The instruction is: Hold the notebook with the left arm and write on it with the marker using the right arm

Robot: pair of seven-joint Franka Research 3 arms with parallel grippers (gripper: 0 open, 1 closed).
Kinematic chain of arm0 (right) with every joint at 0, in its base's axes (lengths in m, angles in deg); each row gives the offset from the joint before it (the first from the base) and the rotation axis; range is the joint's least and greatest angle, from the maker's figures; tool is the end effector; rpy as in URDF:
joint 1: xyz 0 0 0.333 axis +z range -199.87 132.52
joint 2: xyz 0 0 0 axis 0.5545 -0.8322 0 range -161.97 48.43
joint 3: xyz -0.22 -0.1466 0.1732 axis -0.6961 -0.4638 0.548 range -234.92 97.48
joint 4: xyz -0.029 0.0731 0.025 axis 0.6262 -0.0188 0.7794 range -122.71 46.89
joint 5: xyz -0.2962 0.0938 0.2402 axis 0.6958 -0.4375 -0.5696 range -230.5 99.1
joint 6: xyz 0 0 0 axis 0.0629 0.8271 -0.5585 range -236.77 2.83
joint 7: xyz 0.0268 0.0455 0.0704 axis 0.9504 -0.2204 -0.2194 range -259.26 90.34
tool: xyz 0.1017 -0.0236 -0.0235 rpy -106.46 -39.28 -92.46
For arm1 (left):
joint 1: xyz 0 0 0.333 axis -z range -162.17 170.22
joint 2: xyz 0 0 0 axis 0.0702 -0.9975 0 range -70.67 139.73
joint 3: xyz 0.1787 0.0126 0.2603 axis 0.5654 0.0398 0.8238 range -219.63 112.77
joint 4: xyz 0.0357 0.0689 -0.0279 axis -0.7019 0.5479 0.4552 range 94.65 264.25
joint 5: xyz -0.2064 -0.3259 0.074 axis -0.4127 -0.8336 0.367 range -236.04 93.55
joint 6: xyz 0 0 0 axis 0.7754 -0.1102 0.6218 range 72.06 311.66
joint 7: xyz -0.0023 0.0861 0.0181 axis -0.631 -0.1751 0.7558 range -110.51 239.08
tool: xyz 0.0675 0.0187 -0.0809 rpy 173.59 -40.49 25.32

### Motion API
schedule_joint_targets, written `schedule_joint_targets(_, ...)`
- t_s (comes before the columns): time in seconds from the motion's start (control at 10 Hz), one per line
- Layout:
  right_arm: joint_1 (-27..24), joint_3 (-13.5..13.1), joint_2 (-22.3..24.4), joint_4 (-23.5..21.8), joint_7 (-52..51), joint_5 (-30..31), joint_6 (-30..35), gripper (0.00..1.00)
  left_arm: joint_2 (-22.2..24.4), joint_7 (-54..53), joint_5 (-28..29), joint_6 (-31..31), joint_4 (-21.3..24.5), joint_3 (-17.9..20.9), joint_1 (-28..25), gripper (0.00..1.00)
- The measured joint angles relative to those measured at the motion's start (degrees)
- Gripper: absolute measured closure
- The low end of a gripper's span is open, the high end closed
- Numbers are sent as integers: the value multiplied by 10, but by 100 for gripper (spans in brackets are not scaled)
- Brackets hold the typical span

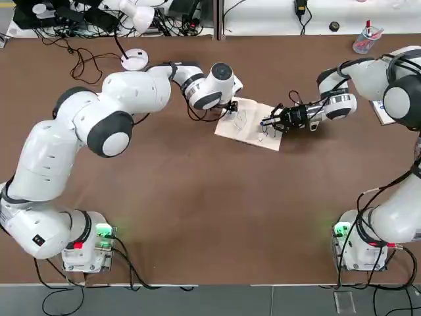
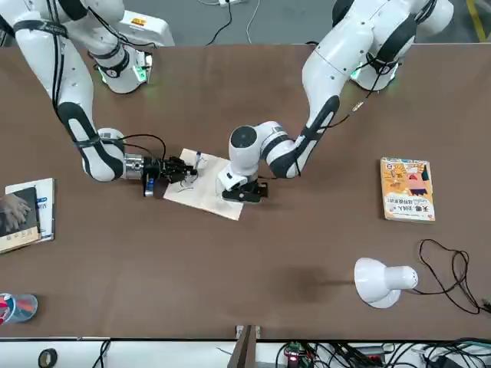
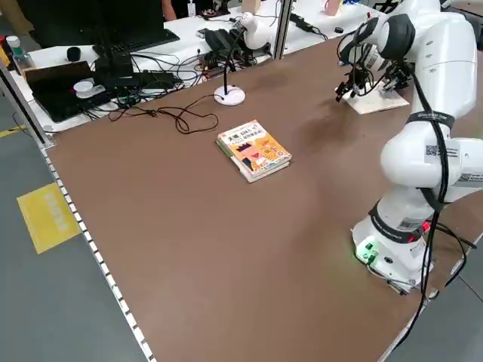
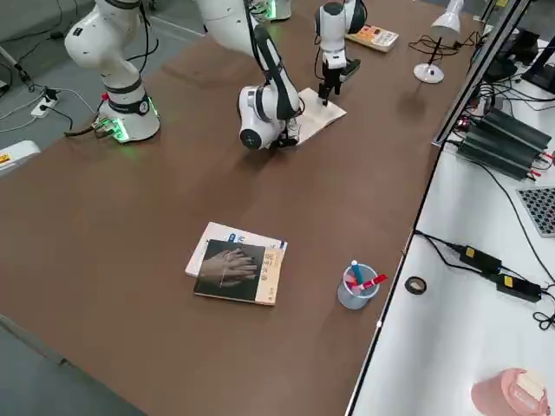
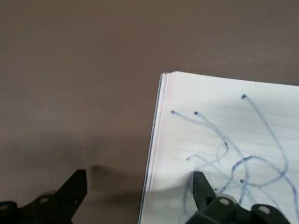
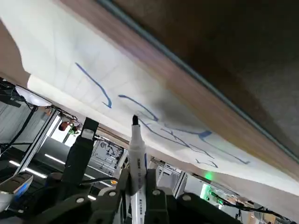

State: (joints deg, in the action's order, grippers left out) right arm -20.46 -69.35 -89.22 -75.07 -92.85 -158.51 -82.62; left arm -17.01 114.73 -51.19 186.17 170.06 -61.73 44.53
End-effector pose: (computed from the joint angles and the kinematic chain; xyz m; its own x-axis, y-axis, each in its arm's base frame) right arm 0.4570 0.1723 0.1059 0.4903 -0.2592 -0.8321 -0.8700 -0.2014 -0.4500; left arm 0.4990 -0.5367 0.1666 0.9716 -0.1621 0.1723 -0.1622 -0.9867 -0.0135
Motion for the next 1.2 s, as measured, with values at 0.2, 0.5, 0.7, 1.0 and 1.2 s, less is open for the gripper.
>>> schedule_joint_targets(0.2, 1, 1, -1, 0, 0, 0, 1, 83, 0, 0, 0, 0, 0, 0, 0, 0)
schedule_joint_targets(0.5, 6, 3, -2, 0, -1, 0, 2, 83, 0, 0, 0, 0, -1, 0, 0, 0)
schedule_joint_targets(0.7, 9, 4, -2, 0, -1, 0, 3, 83, 0, 0, 0, 0, -1, 0, 0, 0)
schedule_joint_targets(1.0, 18, 6, -3, 0, -1, -13, 3, 83, 0, 0, 0, 0, -1, 0, 0, 0)
schedule_joint_targets(1.2, 27, 7, -4, 0, -1, -23, 3, 83, 0, 0, 0, 0, -1, 0, 0, 0)
